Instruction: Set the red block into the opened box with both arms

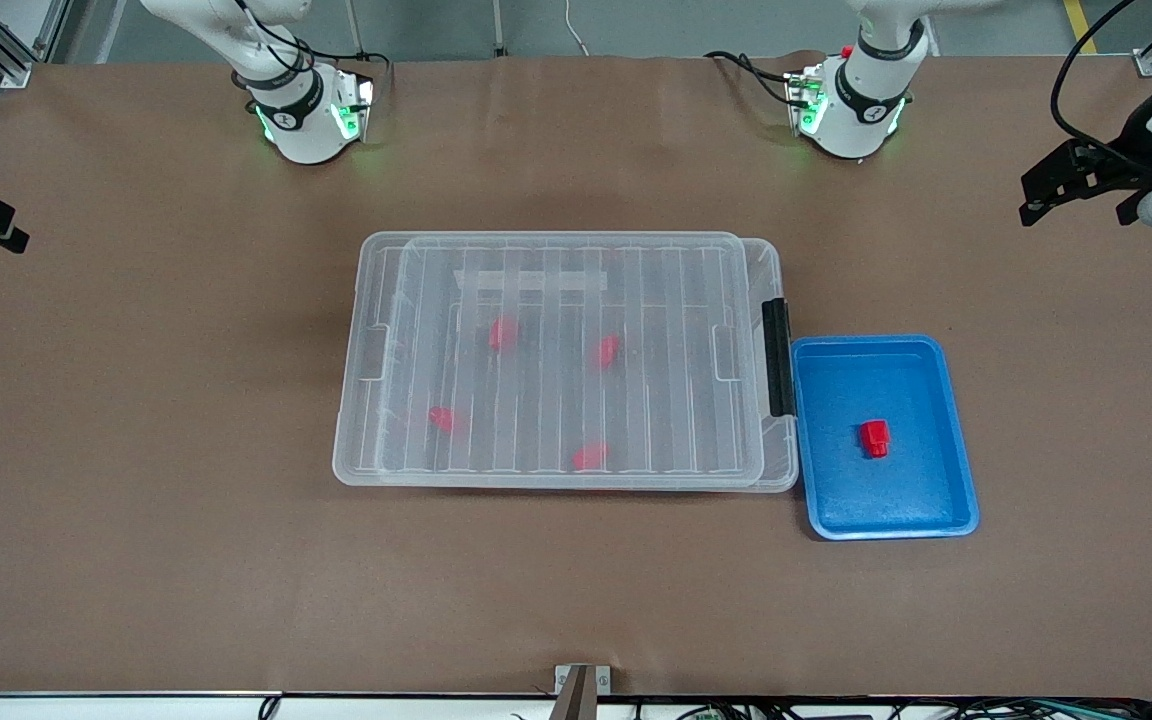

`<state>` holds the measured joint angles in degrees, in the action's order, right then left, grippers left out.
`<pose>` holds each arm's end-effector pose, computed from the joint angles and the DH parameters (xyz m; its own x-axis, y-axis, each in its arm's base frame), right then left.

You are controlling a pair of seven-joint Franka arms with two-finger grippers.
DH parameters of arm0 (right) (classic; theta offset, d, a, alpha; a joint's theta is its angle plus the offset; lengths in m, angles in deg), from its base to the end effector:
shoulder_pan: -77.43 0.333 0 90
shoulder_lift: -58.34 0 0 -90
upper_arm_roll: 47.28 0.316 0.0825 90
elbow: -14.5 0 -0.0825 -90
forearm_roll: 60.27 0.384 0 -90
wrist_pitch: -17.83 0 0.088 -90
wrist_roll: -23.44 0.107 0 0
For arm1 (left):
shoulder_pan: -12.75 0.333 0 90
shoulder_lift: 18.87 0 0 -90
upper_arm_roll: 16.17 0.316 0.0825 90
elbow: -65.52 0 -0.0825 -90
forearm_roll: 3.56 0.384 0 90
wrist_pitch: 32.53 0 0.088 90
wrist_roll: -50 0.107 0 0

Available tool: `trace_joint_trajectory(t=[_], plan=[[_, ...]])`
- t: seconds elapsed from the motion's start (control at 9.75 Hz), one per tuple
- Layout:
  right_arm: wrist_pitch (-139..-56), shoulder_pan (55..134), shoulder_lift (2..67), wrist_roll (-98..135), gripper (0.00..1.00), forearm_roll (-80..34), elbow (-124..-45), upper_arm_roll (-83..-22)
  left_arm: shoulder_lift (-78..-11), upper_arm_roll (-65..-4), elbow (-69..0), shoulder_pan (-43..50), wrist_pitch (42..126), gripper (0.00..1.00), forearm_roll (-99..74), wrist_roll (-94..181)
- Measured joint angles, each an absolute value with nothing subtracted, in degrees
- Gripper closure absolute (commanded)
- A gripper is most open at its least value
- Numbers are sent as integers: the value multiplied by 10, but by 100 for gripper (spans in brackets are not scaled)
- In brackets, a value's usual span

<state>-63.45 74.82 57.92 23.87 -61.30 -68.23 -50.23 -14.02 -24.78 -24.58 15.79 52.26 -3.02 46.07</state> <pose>0.5380 -0.0544 0.6663 0.9937 -0.1070 -0.0325 -0.1065 -0.9941 0.0185 0.5161 -0.0531 0.6607 0.9996 -0.0271 -0.0074 -0.0273 -0.9994 -0.0226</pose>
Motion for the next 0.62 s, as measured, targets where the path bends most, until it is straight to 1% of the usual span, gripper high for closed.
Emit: trace_joint_trajectory(t=[0.41,0.62], plan=[[-634,752,579,235,0,-613,-683,-501,-156,-246,-246,159,524,0,-30,461],[-634,784,578,239,0,-613,-685,-478,-194,-242,-252,161,566,0,-30,460]])
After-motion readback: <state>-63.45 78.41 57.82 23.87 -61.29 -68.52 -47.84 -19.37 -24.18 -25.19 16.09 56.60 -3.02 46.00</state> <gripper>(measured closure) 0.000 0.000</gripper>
